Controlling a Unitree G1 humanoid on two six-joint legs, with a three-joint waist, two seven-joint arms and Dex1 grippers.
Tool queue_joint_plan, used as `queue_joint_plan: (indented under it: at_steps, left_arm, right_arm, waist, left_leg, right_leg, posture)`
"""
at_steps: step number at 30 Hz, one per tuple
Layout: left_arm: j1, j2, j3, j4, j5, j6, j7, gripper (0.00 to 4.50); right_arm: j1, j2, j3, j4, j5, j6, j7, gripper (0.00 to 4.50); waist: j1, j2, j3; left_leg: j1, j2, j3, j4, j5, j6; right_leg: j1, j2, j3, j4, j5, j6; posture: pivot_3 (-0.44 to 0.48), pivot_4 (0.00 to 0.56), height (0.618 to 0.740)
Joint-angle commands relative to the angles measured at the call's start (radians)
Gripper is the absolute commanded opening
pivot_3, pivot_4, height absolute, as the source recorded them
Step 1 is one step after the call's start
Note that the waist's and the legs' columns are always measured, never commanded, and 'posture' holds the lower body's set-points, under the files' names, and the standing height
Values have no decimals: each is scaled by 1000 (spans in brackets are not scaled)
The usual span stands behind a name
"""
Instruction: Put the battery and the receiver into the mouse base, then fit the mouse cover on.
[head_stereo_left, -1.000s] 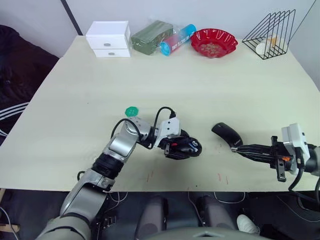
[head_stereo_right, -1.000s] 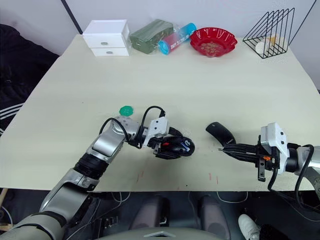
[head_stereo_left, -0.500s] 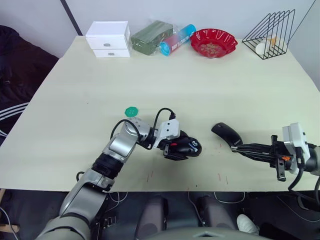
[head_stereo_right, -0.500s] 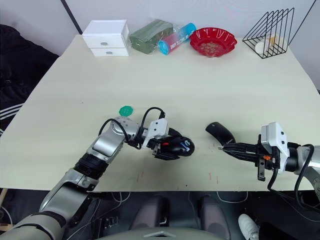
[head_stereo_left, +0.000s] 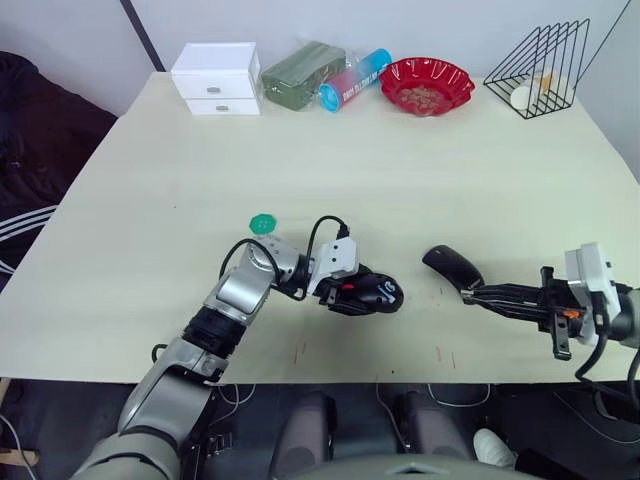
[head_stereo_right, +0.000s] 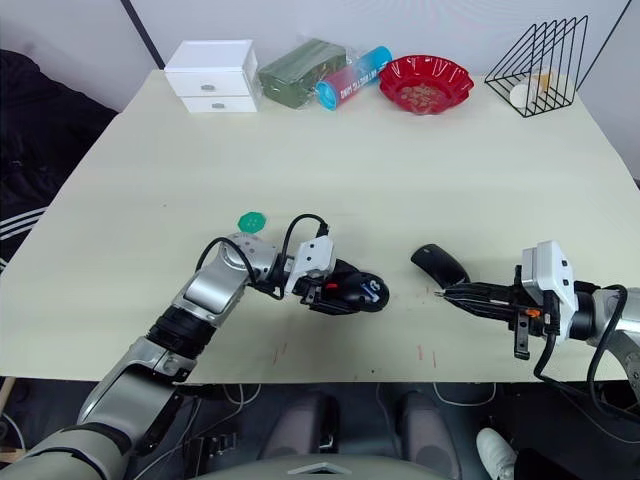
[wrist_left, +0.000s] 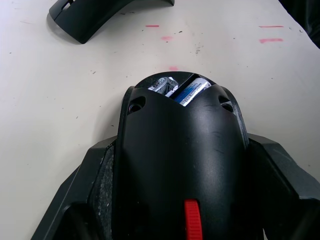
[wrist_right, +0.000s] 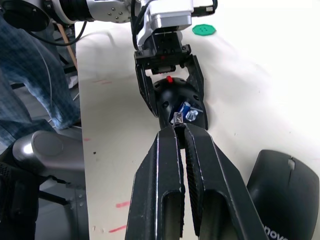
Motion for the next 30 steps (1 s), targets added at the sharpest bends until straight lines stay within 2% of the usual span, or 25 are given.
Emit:
queue_joint_plan:
  at_steps: [1,7,13,18,22,25,30]
  left_arm:
    - [22,16,4,-48,3,46,13,2931]
    - [36,25,-1,-125,7,103,49,2931]
    - [57,36,-6,-175,25,163,98,2931]
    - [79,47,-17,-202,31,174,112,2931]
    - [102,54,-21,-216,30,192,123,2931]
    - [111,46,-26,-204,40,181,149,2931]
    - [103,44,-38,-189,47,166,153,2931]
  right_arm:
    - [-37,-13,17,-70,19,57,-51,0]
    - [-107,-33,97,-130,-14,186,-167,0]
    - [-297,-54,213,-189,13,475,-339,0]
    - [-479,-22,257,-197,121,728,-442,0]
    - [-685,32,321,-147,147,1017,-568,0]
    - [-835,85,382,-91,166,1177,-601,0]
    - [-950,98,486,14,259,1227,-694,0]
  waist:
    - [-2,0,0]
    - [-2,0,0]
    - [-9,0,0]
    - [-9,0,0]
    - [-12,0,0]
    - [-12,1,-1]
    - [-5,1,-1]
  left_leg:
    - [0,0,0,0,0,0]
    - [0,0,-1,0,0,0]
    - [0,0,-1,0,0,0]
    - [0,0,-1,0,0,0]
    - [-1,0,-2,1,0,0]
    - [0,0,-1,1,0,0]
    - [-2,0,-3,1,0,0]
  right_leg:
    - [0,0,0,0,0,0]
    - [0,0,0,0,0,0]
    - [0,0,-1,1,0,0]
    - [0,0,0,1,0,0]
    - [0,0,-1,1,0,0]
    - [-1,0,-1,1,0,-1]
    - [-1,-1,-3,0,0,-1]
  posture:
    - [0,150,740]
    - [0,150,740]
    - [0,150,740]
    - [0,150,740]
    - [0,150,740]
    - [0,150,740]
    - [0,150,740]
